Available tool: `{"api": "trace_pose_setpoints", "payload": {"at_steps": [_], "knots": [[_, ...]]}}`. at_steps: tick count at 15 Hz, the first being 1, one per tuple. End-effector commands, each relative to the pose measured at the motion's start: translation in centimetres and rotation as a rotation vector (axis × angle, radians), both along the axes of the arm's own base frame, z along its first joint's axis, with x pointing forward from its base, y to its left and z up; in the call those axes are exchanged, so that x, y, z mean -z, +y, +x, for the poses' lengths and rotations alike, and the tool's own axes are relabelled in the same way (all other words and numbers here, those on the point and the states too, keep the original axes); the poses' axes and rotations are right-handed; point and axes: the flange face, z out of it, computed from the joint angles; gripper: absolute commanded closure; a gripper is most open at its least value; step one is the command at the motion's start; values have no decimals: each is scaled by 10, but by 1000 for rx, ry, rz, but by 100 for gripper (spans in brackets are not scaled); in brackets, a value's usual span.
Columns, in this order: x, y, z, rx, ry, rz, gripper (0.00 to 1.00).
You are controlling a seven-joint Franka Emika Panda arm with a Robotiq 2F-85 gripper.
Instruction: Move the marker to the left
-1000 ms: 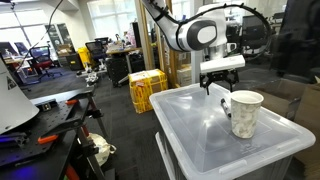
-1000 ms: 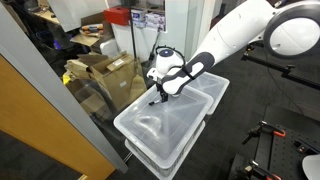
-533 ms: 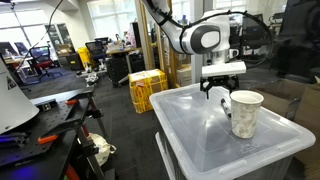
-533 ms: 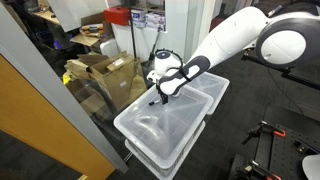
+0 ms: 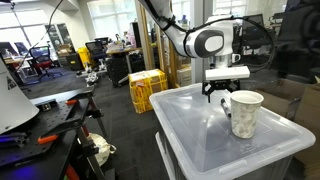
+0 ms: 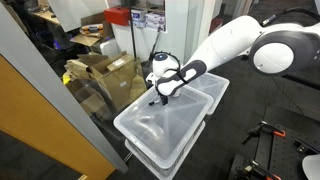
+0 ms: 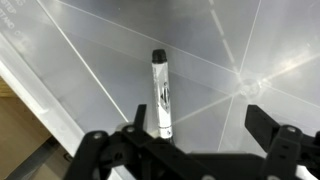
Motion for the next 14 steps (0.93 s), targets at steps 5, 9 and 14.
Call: {"api": "trace_pose_setpoints", "payload": {"at_steps": [5, 9, 14], "knots": [[7, 2, 16, -63, 42, -7, 0], [12, 2, 20, -92, 54, -9, 0], [18, 2, 24, -121, 33, -15, 0]]}}
